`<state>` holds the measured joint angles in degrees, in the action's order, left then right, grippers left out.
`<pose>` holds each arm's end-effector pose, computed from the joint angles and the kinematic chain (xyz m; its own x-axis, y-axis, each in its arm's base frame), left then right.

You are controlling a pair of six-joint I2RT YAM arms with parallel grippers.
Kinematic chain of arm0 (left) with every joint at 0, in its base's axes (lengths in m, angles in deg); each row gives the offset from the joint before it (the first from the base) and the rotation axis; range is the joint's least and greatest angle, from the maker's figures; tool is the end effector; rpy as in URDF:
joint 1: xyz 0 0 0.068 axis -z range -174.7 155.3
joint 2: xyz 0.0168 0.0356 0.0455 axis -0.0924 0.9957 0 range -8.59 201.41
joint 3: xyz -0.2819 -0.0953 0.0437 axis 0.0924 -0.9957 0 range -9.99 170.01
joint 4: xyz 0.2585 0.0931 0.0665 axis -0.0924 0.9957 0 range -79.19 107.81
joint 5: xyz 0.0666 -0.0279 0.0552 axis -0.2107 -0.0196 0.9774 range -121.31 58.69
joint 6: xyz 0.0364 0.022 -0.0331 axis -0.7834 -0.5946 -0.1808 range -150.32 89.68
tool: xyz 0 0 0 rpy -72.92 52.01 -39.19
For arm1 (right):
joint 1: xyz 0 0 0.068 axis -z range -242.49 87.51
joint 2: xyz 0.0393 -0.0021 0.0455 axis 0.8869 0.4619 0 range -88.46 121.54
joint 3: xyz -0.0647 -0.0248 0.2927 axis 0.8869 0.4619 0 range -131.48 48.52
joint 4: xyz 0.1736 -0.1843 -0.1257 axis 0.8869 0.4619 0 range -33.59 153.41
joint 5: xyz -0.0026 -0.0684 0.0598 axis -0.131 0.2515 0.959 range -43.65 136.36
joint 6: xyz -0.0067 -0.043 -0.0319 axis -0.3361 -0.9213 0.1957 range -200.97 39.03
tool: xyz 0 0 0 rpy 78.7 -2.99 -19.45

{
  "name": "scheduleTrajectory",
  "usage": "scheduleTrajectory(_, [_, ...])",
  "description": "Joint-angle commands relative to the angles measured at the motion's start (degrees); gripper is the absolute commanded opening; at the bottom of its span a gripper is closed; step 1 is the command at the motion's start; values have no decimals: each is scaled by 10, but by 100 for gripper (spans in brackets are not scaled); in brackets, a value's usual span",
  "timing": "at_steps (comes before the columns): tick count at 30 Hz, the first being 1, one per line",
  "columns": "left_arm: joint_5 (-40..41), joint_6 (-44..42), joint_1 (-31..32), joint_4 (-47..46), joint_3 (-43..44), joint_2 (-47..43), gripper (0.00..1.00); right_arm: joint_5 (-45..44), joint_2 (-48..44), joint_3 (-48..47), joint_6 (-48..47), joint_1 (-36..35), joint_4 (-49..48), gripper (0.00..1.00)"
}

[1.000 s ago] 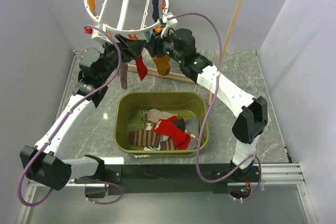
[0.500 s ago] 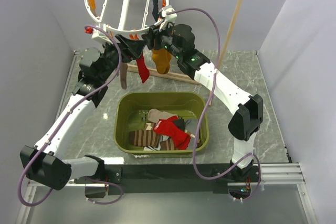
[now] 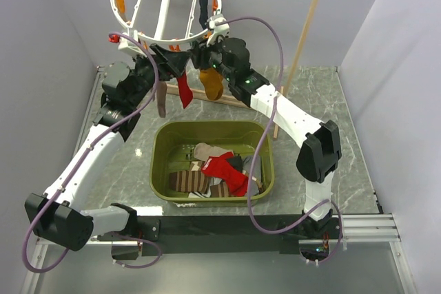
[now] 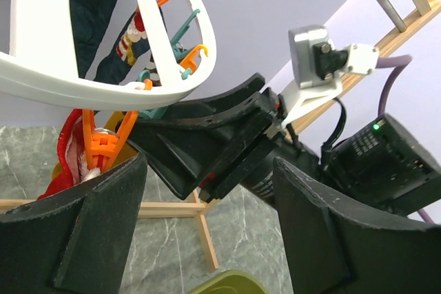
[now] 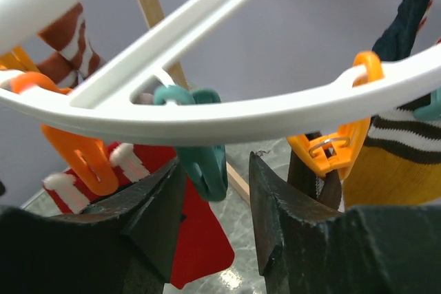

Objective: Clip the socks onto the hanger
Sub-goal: Open the clamp at the hanger.

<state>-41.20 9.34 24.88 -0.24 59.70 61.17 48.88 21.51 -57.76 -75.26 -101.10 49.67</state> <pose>0.2744 -0.1041 0.4686 -0.1739 -0.6055 -0.7766 0.4910 0.6303 -0.6014 0.3899 0.3133 0.4372 -0.0240 0.1081 -0.9939 -0.6587 0.7462 0.0970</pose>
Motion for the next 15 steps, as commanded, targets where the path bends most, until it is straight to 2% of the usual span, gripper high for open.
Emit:
scheduleTrajectory(1, [6, -10, -4, 2, 26, -18, 79, -24, -6, 12, 5, -7, -50, 46])
scheduleTrajectory(5, [10, -7, -5, 2, 25, -20, 79, -24, -12, 15, 6, -5, -59, 35])
scheduleTrajectory(6, [9, -8, -5, 2, 25, -20, 79, -24, -13, 19, 8, -6, -63, 29])
scheduleTrajectory(12, [-2, 1, -5, -7, 23, -17, 79, -7, -27, 31, 18, -7, -68, 19])
scheduleTrajectory(15, [-11, 5, -5, -15, 22, -16, 78, 13, -40, 43, 24, -5, -57, 18])
